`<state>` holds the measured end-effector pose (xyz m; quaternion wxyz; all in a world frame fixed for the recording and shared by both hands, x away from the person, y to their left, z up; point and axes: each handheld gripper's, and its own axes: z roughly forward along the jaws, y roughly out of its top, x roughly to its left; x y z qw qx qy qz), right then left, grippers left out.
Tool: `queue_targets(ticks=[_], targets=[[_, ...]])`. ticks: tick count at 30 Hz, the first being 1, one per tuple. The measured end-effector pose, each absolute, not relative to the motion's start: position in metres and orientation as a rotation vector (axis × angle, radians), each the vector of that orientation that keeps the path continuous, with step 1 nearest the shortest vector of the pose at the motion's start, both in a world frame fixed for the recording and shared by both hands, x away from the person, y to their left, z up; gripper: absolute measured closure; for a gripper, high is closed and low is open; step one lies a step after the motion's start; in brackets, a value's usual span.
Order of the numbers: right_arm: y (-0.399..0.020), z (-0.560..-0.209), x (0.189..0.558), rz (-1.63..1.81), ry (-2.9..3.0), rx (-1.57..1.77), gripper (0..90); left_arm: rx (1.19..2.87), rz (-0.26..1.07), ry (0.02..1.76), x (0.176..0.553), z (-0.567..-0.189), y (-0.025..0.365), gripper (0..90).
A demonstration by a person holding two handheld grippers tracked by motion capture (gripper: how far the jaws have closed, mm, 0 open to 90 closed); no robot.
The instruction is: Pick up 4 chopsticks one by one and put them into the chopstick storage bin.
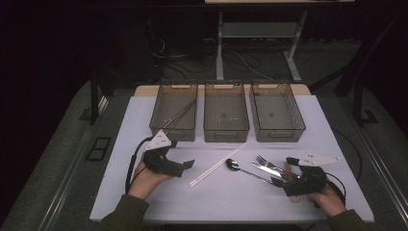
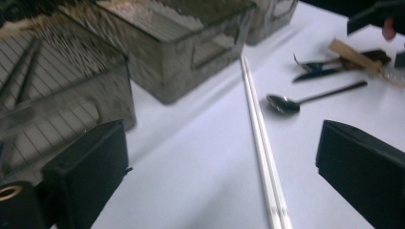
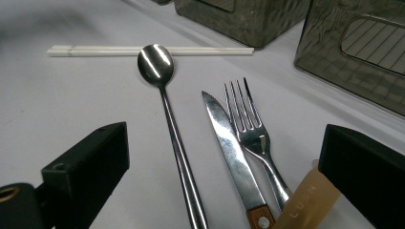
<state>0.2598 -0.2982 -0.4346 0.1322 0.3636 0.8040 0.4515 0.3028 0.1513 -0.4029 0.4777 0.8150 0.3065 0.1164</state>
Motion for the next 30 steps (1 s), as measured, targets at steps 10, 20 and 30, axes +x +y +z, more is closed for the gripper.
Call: queue_targets(ticks=[10, 20, 30], targets=[[-0.3, -0.434, 0.26, 1.308, 2.328, 1.061, 3.2, 1.996, 0.255, 0.738, 0.283, -0.417, 0.155, 0.0], [-0.3, -0.433, 0.259, 1.303, 2.341, 1.049, 3.2, 2.009, 0.188, 0.732, 0.267, -0.433, 0.156, 0.0], [-0.302, -0.431, 0.26, 1.26, 2.329, 1.089, 3.2, 2.03, 0.201, 0.711, 0.268, -0.433, 0.152, 1.2]])
